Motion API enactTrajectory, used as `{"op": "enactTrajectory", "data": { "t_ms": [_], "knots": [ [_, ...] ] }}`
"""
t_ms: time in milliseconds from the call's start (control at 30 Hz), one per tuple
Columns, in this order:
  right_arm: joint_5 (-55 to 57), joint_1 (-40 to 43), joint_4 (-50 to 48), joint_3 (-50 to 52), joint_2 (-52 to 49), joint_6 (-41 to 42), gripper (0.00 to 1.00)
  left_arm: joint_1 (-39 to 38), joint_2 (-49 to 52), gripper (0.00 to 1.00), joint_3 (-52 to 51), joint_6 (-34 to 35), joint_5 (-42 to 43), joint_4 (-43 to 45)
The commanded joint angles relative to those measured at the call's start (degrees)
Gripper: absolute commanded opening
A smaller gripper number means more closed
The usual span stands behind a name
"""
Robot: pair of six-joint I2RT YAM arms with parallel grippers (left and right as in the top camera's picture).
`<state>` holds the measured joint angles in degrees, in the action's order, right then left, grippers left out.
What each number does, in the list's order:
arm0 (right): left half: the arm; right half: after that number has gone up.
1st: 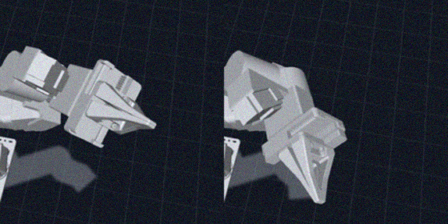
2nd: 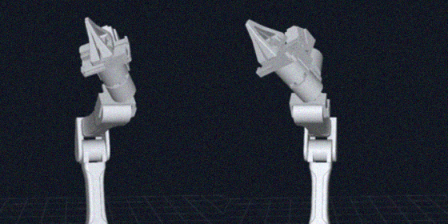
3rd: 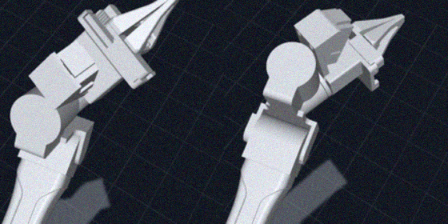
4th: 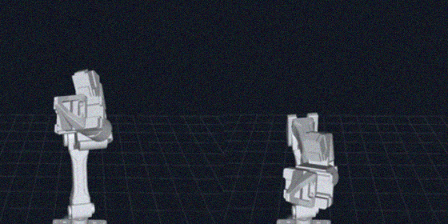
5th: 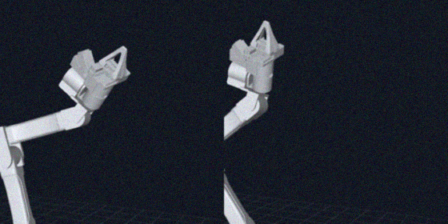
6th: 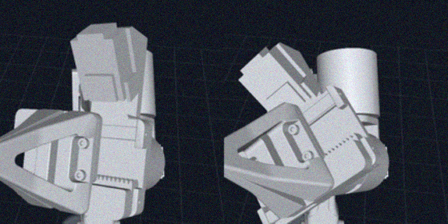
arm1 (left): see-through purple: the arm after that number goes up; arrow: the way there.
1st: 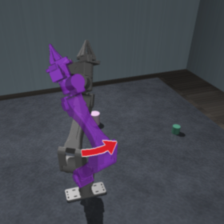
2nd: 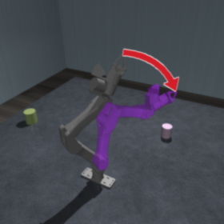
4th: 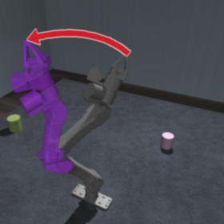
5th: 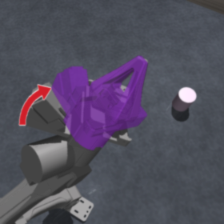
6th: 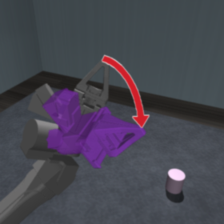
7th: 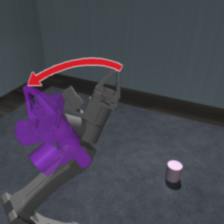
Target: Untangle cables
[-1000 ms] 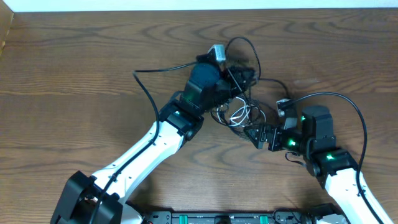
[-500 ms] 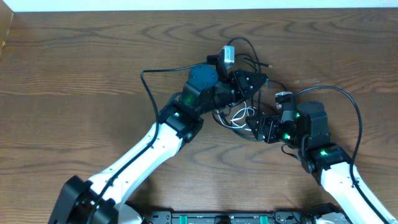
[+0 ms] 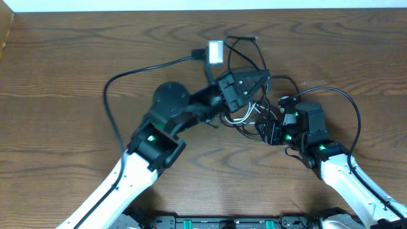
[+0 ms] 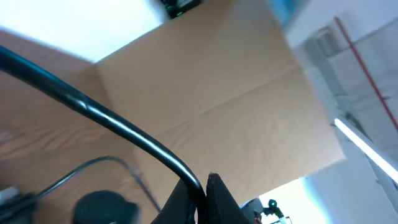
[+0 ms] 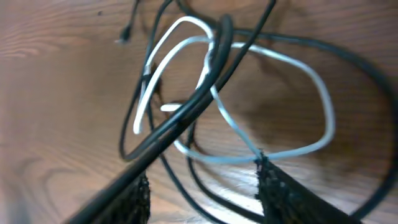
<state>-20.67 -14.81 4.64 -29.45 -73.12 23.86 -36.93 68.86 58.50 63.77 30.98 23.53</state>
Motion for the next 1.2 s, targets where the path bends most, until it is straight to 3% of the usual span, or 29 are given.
{"op": "enactTrajectory", "data": {
  "t_ms": [0,267,433,567,600,733,800,833,867,967,1033,1167],
  "knots": [
    [4.9,-0.24,-0.09,0.33,-0.28,-0.13,0.59,2.32,-5.49,0.08,0.74,-2.27,-0.13,1.07],
    [8.52,-0.24,2.27,0.33,-0.31,-0.09,0.64,13.03,-14.4,0.08,0.74,-2.25,-0.11,1.07],
    [5.51,-0.24,3.04,0.33,-0.28,2.21,0.88,16.13,-14.64,0.08,0.74,-2.29,-0.11,1.05],
    [-5.01,0.24,-0.07,0.31,-0.15,2.21,0.94,18.67,-14.64,0.08,0.74,-4.26,-0.17,1.09],
    [-10.12,0.74,-2.34,0.31,0.04,2.19,0.99,19.28,-14.64,0.08,0.74,-4.9,-0.42,1.46],
    [-32.68,1.79,-14.8,0.31,0.39,2.64,0.99,22.1,-14.64,0.08,0.74,-5.01,-2.01,3.37],
    [-35.19,1.7,-17.35,0.31,0.37,8.55,0.99,22.75,-14.64,0.08,0.72,-5.01,-2.19,4.44],
    [-34.95,1.46,-17.31,0.31,0.37,17.07,0.98,22.95,-14.64,0.08,0.72,-5.01,-3.3,4.96],
    [-34.97,1.22,-17.14,0.31,0.35,20.22,0.97,22.95,-14.64,0.08,0.74,-5.01,-4.2,4.98],
    [-34.97,0.07,-14.38,0.31,0.35,32.81,0.88,22.95,-14.67,0.08,0.74,-4.55,-9.09,4.94],
    [-34.97,-0.33,-12.59,0.31,0.35,40.52,0.88,22.95,-14.69,0.08,0.72,-4.59,-12.09,5.11],
    [-33.46,-1.07,-11.67,0.31,0.35,57.48,0.85,22.93,-14.71,0.08,0.74,-4.59,-12.39,7.3]
  ]
}}
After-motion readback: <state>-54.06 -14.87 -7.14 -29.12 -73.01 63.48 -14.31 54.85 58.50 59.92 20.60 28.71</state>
